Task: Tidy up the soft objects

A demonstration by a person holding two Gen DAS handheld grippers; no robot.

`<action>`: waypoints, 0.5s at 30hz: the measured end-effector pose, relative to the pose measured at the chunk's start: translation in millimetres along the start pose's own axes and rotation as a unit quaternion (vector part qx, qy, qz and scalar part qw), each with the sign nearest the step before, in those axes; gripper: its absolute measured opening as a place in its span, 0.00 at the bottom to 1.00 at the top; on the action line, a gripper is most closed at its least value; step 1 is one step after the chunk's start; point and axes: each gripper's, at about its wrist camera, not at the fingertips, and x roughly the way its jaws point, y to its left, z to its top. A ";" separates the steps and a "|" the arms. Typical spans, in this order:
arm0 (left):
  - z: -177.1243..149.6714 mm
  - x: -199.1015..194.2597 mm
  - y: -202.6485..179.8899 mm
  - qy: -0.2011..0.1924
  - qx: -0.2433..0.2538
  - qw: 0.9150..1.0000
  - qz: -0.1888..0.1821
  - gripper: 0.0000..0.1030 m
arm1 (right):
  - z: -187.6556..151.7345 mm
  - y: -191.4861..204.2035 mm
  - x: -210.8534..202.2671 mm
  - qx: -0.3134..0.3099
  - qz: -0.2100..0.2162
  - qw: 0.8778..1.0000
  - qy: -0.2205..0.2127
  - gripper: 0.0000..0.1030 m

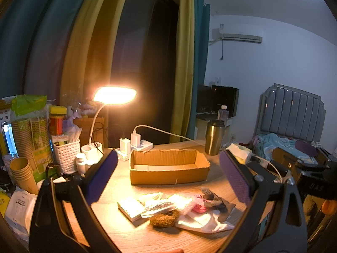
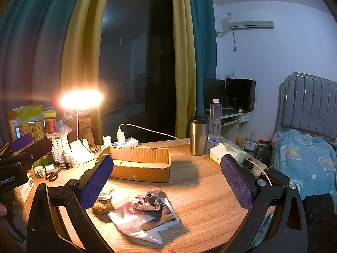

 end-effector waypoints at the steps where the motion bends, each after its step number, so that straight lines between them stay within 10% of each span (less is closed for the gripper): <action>1: -0.3 -0.3 -0.3 -0.001 0.000 1.000 0.000 0.95 | -0.1 -0.3 0.3 0.000 0.000 1.000 0.001 1.00; 15: -0.2 -1.4 0.4 0.000 0.000 1.000 0.001 0.95 | 0.2 -0.4 -0.1 0.000 0.000 1.000 0.001 1.00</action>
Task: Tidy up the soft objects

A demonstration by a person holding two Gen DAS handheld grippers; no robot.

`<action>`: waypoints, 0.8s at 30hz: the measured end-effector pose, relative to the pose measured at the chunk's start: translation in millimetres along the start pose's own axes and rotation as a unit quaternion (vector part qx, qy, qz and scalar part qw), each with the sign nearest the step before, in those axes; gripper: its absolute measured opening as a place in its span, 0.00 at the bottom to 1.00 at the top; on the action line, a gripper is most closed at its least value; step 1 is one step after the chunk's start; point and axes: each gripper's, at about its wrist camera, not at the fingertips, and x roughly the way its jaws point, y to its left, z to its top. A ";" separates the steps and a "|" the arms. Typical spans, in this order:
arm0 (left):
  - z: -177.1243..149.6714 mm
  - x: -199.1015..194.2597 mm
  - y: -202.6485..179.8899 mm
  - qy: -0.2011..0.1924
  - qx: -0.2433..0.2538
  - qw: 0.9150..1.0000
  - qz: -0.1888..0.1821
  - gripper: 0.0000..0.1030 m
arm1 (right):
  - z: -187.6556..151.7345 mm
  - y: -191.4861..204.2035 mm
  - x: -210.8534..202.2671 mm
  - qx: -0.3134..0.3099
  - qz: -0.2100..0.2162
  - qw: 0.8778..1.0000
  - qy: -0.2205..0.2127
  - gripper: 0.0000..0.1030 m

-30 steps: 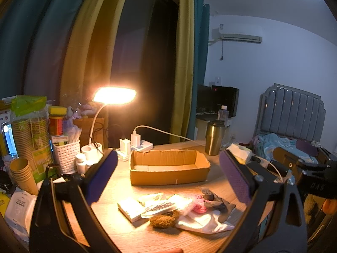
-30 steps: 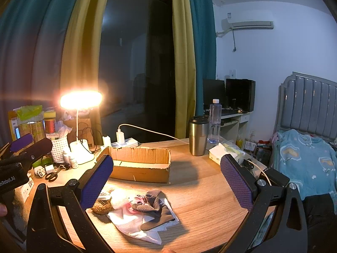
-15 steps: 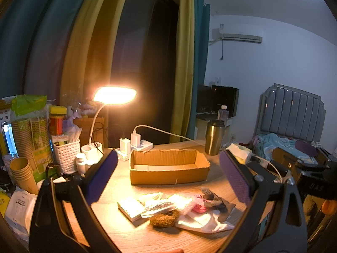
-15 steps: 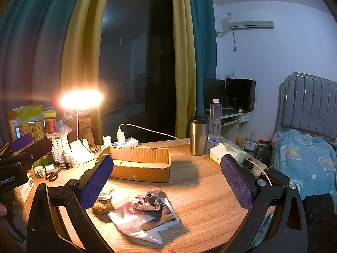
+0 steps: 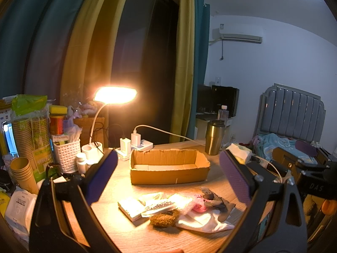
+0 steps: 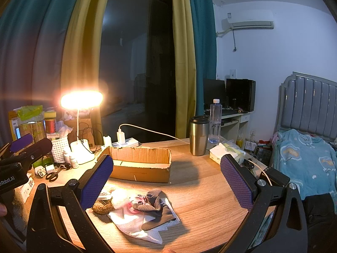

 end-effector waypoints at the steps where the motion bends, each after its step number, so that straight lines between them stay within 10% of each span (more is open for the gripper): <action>1: 0.1 0.0 0.0 0.000 0.000 1.000 0.000 0.95 | 0.0 -0.2 0.1 0.000 0.000 1.000 0.000 1.00; 24: 0.0 -2.0 2.5 0.001 -0.005 1.000 0.001 0.95 | -0.4 -2.6 1.5 0.001 0.001 1.000 0.001 1.00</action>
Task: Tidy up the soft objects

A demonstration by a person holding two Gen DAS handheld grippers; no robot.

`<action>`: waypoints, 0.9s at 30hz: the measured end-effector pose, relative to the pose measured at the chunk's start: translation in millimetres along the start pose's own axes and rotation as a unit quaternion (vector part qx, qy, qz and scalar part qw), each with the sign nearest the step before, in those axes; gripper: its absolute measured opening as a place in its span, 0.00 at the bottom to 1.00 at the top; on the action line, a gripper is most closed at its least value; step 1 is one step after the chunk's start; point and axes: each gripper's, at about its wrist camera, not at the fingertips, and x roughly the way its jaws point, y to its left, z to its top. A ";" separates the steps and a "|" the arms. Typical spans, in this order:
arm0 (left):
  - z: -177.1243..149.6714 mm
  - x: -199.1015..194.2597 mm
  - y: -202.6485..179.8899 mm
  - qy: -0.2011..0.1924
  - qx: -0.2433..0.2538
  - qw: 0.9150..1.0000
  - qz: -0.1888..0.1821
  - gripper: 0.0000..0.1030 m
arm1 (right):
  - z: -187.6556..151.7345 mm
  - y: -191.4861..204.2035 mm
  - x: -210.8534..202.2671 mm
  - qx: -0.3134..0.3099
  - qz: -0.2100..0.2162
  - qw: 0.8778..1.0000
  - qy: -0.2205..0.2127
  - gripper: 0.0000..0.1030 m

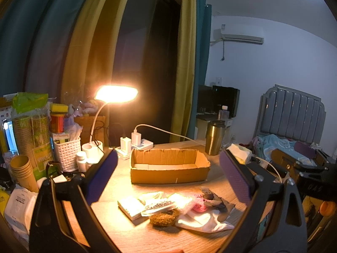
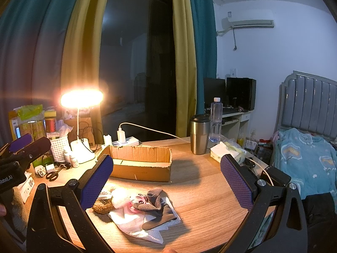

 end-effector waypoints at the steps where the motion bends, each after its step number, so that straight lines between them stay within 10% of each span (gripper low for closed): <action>1: -0.4 0.3 0.3 0.001 -0.001 1.000 0.000 0.95 | 0.3 0.3 0.3 0.000 0.000 1.000 0.000 1.00; 27: -54.4 101.0 55.0 0.159 -0.025 0.984 0.072 0.95 | -48.2 -25.0 99.0 0.018 -0.006 0.993 0.115 1.00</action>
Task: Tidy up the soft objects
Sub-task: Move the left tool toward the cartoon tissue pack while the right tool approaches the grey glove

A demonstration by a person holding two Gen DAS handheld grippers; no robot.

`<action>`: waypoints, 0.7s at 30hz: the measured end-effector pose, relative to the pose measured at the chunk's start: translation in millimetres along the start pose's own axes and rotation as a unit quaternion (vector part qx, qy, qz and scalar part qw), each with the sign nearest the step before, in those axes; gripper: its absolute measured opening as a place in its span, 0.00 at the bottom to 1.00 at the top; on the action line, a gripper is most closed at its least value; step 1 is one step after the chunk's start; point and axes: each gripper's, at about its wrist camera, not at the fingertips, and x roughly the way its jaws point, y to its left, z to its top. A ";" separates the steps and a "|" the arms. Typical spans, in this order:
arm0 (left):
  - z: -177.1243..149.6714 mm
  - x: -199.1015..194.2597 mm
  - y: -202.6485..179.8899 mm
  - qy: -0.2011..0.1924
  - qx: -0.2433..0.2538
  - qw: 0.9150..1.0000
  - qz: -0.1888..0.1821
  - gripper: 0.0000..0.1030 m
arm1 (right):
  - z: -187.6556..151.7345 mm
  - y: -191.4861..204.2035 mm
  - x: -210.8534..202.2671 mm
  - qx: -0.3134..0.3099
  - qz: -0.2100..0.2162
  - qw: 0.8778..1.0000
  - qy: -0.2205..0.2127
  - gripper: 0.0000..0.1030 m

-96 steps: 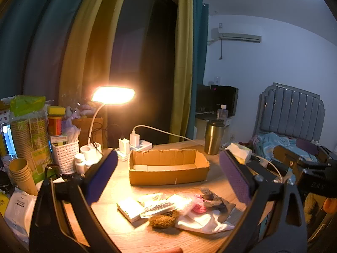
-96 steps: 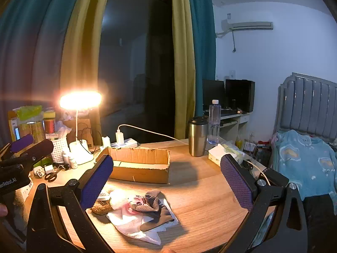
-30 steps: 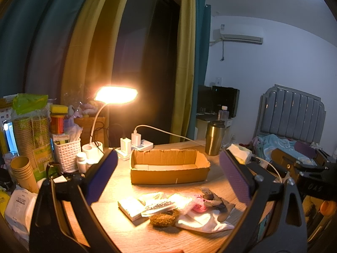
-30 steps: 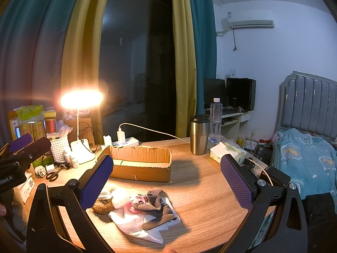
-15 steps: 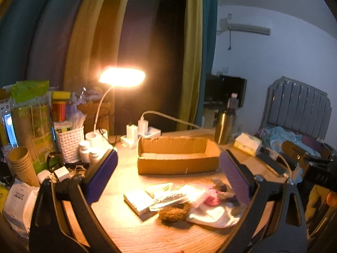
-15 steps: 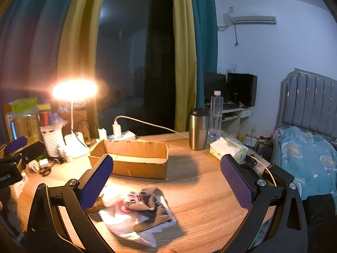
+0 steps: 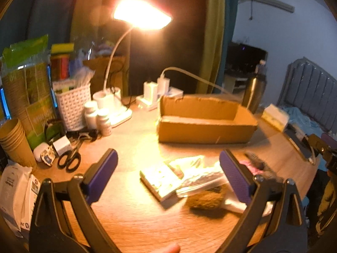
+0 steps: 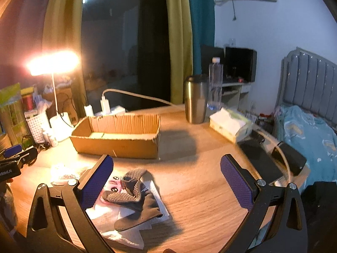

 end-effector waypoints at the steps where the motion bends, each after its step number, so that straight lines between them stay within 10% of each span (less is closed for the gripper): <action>1: -1.4 6.2 2.2 0.008 0.000 1.000 0.006 0.95 | -2.3 -0.5 7.0 0.002 0.003 1.000 0.010 1.00; 21: -25.9 106.2 29.8 0.159 -0.005 0.985 0.064 0.94 | -33.2 17.6 112.1 -0.006 0.088 0.984 0.156 0.76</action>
